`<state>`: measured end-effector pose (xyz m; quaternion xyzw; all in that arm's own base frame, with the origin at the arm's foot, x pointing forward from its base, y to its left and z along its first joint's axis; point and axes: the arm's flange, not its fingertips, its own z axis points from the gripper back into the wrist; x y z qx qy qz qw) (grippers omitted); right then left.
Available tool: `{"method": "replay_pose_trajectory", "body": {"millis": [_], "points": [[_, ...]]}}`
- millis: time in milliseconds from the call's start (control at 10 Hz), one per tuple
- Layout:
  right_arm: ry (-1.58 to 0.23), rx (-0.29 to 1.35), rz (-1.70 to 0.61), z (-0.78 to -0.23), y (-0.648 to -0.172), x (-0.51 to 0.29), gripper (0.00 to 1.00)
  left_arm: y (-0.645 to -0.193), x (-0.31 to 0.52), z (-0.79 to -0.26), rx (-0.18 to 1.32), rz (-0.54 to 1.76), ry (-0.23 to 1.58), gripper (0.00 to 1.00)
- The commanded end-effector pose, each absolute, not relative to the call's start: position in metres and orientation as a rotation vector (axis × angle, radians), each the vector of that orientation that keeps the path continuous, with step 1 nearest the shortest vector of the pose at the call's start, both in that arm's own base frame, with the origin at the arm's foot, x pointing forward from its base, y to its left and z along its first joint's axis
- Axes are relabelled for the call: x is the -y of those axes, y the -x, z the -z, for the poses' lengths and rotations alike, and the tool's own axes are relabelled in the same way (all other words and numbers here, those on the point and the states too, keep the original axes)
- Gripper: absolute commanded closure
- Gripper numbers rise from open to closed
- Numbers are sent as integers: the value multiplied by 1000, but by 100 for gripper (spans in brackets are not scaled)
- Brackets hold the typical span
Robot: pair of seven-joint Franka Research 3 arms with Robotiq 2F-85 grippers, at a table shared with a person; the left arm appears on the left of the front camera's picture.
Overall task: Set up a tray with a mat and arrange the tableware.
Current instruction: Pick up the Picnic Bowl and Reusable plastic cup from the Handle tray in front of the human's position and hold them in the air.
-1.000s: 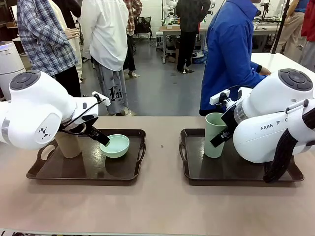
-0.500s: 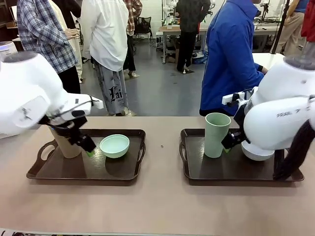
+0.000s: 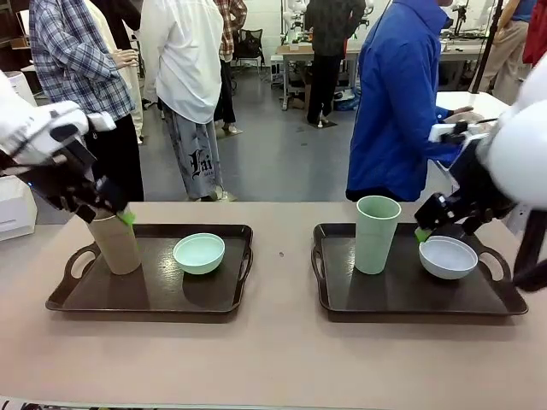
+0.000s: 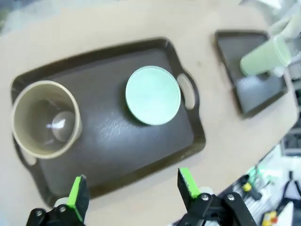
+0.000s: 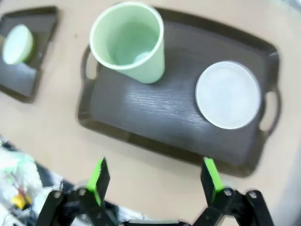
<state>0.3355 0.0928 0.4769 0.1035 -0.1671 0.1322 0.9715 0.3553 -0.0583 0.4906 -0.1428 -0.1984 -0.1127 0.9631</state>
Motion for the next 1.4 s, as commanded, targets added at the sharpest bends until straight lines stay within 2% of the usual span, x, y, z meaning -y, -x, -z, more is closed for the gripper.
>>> {"method": "replay_pose_trajectory", "body": {"millis": [0,200,400,800,900,1000,1100,1300], "points": [[-557,253,-229,-420,-321,-28,0,-386,30,-479,415,204,554,0],[-789,283,-177,-417,-313,27,0,-370,-17,-485,421,185,786,0],[-899,326,-130,-421,-287,75,0,-359,-62,-485,413,121,893,0],[-939,337,9,-425,-228,151,0,-331,-131,-477,244,54,912,0],[-872,345,33,-423,-224,165,0,-324,-131,-475,214,37,850,0],[-951,340,-3,-440,-257,156,0,-319,-105,-482,252,129,703,0],[-951,340,-3,-440,-257,156,0,-325,-133,-468,251,25,925,0],[-951,340,-3,-440,-257,156,0,-325,-133,-468,251,25,925,0]]}}
